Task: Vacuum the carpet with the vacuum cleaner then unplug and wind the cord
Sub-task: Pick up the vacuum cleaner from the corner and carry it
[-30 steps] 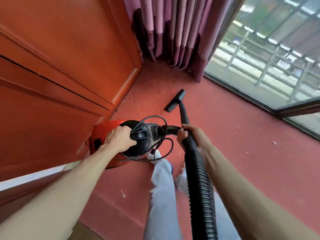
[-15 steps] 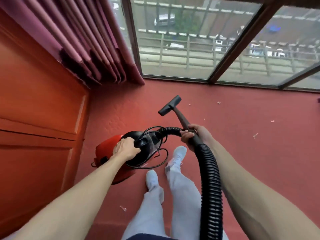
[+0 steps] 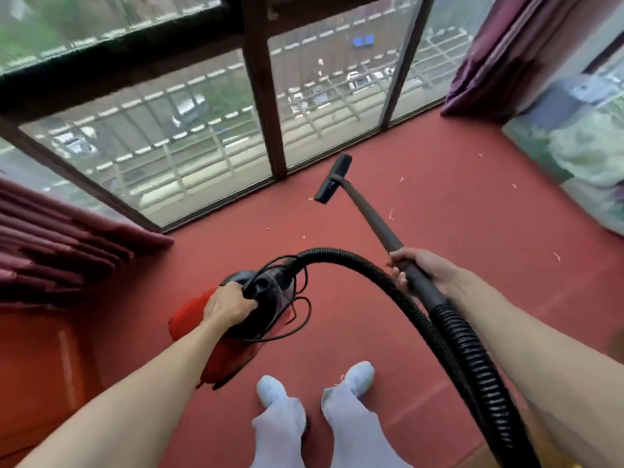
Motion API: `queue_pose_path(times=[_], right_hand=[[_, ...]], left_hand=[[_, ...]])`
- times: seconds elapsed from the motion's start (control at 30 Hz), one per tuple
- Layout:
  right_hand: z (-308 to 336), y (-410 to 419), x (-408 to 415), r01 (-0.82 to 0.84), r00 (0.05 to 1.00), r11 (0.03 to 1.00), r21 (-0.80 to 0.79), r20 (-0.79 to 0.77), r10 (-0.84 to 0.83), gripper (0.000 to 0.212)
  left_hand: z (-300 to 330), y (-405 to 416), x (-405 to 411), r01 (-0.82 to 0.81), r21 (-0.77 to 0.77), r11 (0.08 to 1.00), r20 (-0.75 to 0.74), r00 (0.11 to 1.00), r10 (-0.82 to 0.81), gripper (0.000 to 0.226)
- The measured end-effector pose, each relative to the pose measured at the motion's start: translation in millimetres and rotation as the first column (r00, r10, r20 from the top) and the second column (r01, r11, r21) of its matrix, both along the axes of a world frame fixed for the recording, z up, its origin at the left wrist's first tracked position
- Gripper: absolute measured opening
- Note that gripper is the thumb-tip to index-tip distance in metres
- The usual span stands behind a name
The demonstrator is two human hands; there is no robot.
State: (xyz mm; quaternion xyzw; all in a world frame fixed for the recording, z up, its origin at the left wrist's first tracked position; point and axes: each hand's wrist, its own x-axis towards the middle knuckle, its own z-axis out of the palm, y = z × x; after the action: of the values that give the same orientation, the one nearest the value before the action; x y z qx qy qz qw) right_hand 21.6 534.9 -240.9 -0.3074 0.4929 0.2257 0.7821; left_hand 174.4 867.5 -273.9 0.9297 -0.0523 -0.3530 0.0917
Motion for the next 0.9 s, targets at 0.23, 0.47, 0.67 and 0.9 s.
queue_pose_path(times=[0.23, 0.47, 0.67, 0.9], right_hand=[[-16, -83, -144, -0.341, 0.921, 0.746, -0.572, -0.364, 0.142, 0.016], [-3, -156, -234, 0.080, 0.969, 0.993, -0.091, -0.227, -0.099, 0.031], [-4, -208, -291, 0.214, 0.936, 0.974, -0.077, -0.270, -0.227, 0.029], [-2, -283, -311, 0.248, 0.903, 0.958, -0.142, -0.325, -0.282, 0.022]], left_hand=[[11, -163, -44, 0.286, -0.019, 0.958, 0.022, 0.958, -0.285, 0.025], [26, -301, -91, 0.588, -0.042, 0.808, 0.033, 0.809, -0.587, 0.022], [4, -392, -104, 0.716, -0.069, 0.695, -0.014, 0.696, -0.718, 0.046], [0, -505, -112, 0.660, -0.090, 0.745, -0.058, 0.744, -0.666, 0.008]])
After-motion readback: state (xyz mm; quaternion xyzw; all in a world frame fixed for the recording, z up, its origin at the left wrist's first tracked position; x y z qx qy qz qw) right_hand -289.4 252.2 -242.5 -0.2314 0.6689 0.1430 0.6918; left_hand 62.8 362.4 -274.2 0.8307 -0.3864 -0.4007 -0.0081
